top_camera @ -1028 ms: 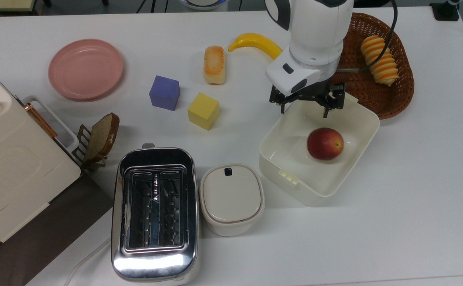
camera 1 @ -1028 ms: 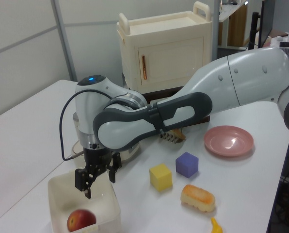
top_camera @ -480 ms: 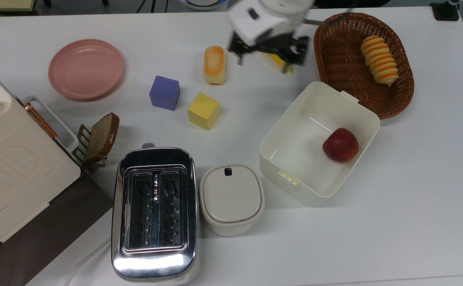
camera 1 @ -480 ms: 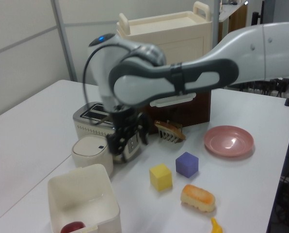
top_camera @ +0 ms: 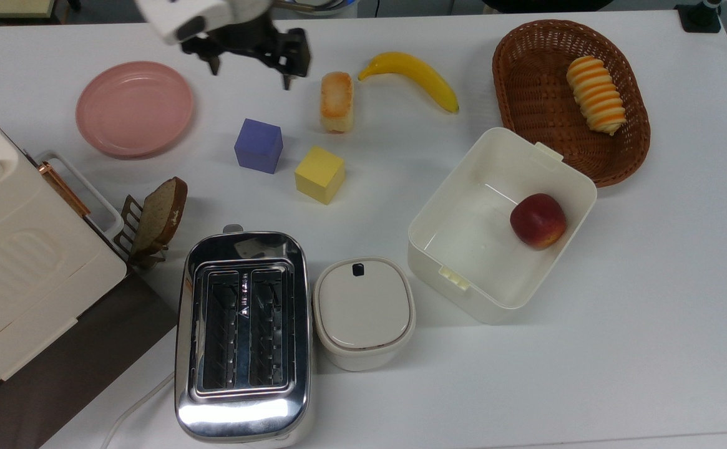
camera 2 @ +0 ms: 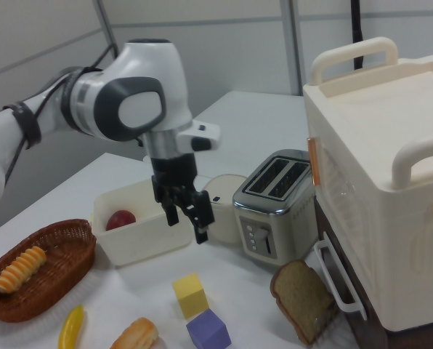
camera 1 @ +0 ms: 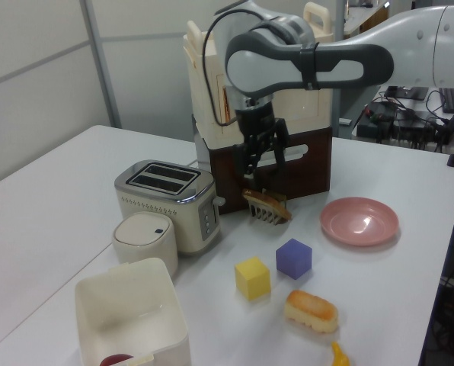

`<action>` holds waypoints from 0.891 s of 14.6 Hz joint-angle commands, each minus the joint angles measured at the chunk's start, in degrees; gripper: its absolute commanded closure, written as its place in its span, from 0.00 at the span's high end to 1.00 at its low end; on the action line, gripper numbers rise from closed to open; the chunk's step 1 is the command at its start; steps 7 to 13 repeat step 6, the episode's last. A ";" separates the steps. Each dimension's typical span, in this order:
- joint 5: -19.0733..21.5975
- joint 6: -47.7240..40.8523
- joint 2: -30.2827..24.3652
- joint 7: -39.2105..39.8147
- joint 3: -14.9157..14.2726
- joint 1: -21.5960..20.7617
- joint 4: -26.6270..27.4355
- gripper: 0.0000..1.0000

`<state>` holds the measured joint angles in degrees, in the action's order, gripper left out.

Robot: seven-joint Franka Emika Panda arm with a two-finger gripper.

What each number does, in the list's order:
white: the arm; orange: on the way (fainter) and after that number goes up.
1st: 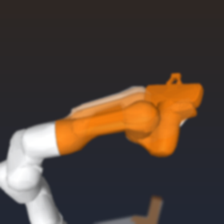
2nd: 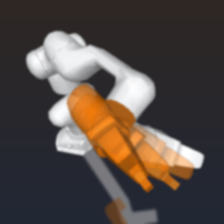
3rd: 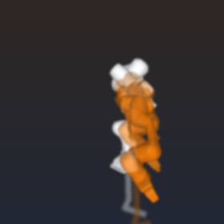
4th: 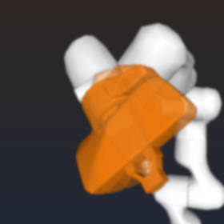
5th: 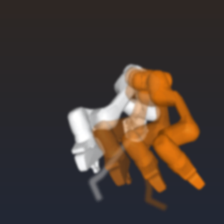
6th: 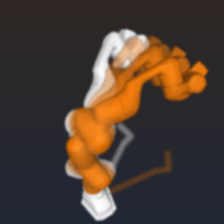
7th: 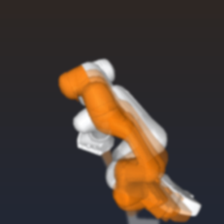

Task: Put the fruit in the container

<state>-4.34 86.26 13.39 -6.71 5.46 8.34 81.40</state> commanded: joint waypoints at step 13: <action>4.52 3.57 -1.35 4.07 0.26 3.00 1.31 1.00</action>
